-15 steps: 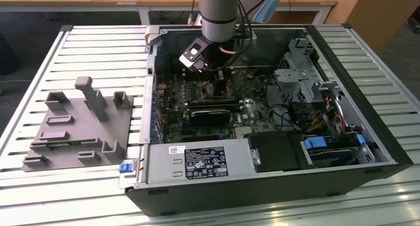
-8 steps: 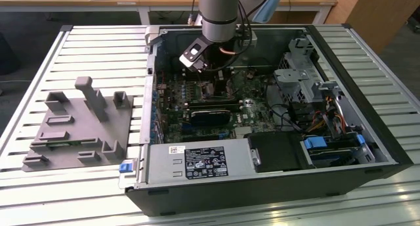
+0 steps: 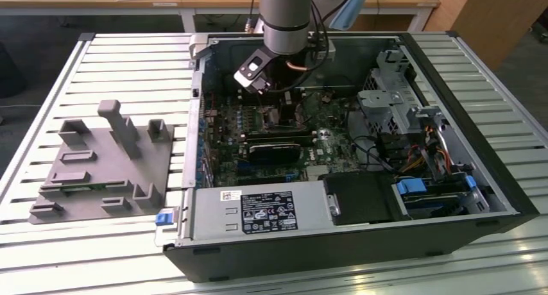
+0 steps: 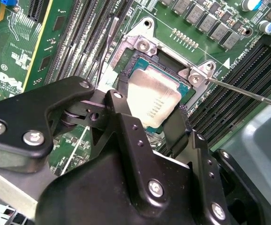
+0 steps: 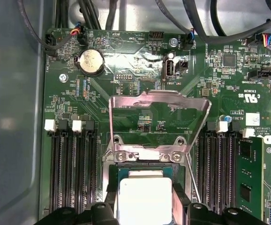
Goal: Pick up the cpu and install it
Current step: 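Place the cpu into insertion slot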
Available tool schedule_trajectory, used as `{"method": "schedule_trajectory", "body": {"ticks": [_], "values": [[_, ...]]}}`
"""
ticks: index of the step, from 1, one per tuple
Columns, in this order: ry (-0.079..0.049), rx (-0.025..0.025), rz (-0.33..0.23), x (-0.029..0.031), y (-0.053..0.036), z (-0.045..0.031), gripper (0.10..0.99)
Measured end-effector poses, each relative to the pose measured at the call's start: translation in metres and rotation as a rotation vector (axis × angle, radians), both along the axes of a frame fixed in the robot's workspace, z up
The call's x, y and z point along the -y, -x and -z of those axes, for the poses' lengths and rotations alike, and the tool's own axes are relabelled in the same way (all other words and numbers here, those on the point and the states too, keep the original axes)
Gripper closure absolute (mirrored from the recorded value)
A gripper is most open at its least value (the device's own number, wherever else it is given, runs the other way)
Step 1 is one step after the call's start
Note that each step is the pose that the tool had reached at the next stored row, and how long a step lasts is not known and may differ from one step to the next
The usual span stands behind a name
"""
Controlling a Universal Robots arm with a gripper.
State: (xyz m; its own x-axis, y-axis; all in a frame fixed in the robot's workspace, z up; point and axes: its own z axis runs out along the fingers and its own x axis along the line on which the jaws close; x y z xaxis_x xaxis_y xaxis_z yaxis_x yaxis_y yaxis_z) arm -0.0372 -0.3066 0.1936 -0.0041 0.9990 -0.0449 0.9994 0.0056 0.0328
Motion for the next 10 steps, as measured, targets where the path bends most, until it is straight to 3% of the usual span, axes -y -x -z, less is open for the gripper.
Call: {"method": "schedule_trajectory", "body": {"ticks": [10], "values": [[0.001, 0.0001, 0.000, 0.0000, 0.0001, -0.0013, 0.549]]}}
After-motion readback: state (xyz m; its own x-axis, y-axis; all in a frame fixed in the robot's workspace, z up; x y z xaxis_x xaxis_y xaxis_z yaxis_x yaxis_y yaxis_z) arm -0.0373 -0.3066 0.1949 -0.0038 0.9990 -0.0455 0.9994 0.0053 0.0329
